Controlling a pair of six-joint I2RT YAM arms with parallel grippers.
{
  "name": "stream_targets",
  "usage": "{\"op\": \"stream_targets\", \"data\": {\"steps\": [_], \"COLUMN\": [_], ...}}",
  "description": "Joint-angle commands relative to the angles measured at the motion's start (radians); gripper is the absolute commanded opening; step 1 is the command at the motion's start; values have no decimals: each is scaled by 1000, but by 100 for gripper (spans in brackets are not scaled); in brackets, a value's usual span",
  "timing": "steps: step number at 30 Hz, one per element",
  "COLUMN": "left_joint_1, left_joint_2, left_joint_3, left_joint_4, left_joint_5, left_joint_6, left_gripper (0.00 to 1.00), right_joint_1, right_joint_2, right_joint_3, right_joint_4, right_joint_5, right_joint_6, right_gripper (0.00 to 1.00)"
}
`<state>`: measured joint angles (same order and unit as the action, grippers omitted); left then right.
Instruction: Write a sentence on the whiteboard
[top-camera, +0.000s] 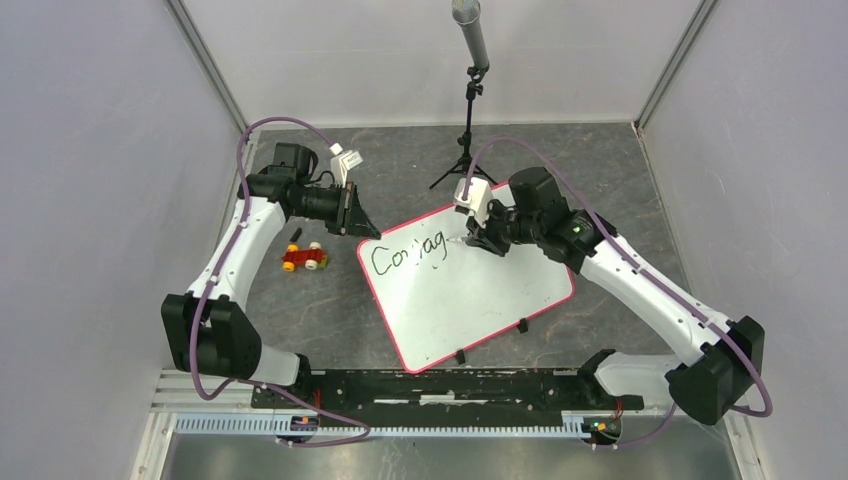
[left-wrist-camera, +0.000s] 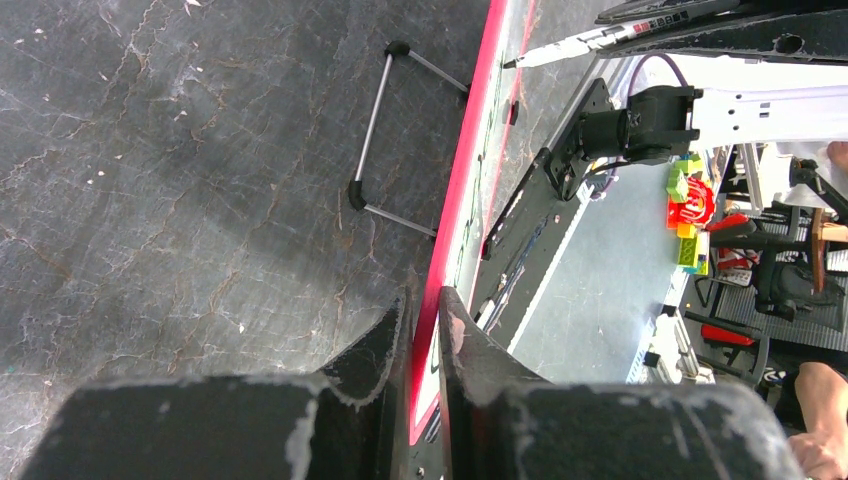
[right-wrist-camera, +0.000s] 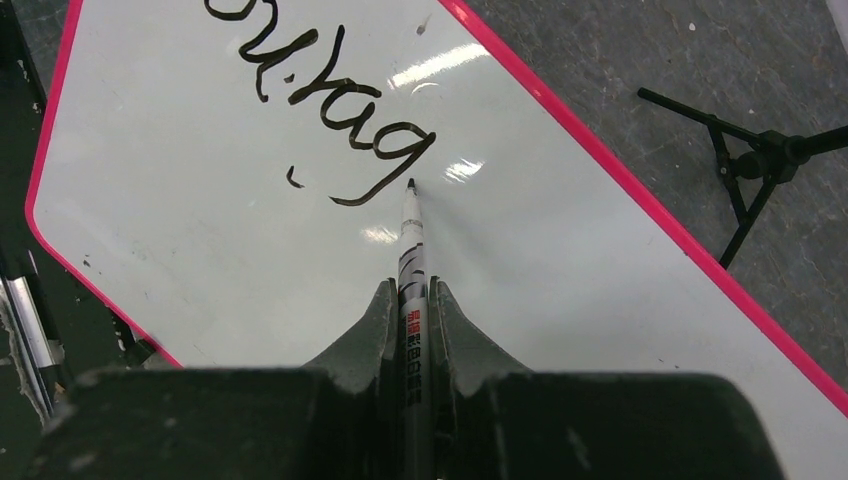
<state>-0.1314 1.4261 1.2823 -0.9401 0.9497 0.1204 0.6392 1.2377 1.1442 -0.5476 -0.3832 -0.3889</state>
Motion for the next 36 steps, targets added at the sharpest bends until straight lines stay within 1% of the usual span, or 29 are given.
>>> {"op": "stream_targets", "data": {"steps": [1, 11, 23, 31, 36], "left_joint_1": [-25, -25, -27, -30, -30], "left_joint_2": [-4, 0, 23, 27, 27], "left_joint_3": [14, 14, 34, 36, 37], "left_joint_4": [3, 3, -12, -12, -12], "left_joint_5": [-9, -13, -12, -15, -20], "left_joint_6": [31, 30, 47, 52, 54], "left_gripper": [2, 2, 2, 2, 2], "right_joint_1": [-1, -74, -72, -30, -26], "right_joint_2": [15, 17, 60, 56, 33], "right_joint_3": [26, 43, 108, 50, 7], "right_joint_4": [17, -8, -5, -8, -14], "right_joint_5": [5, 19, -52, -62, -50], "right_joint_6": [-20, -62, -47, -47, -51], "right_gripper": [0, 0, 0, 0, 0]}}
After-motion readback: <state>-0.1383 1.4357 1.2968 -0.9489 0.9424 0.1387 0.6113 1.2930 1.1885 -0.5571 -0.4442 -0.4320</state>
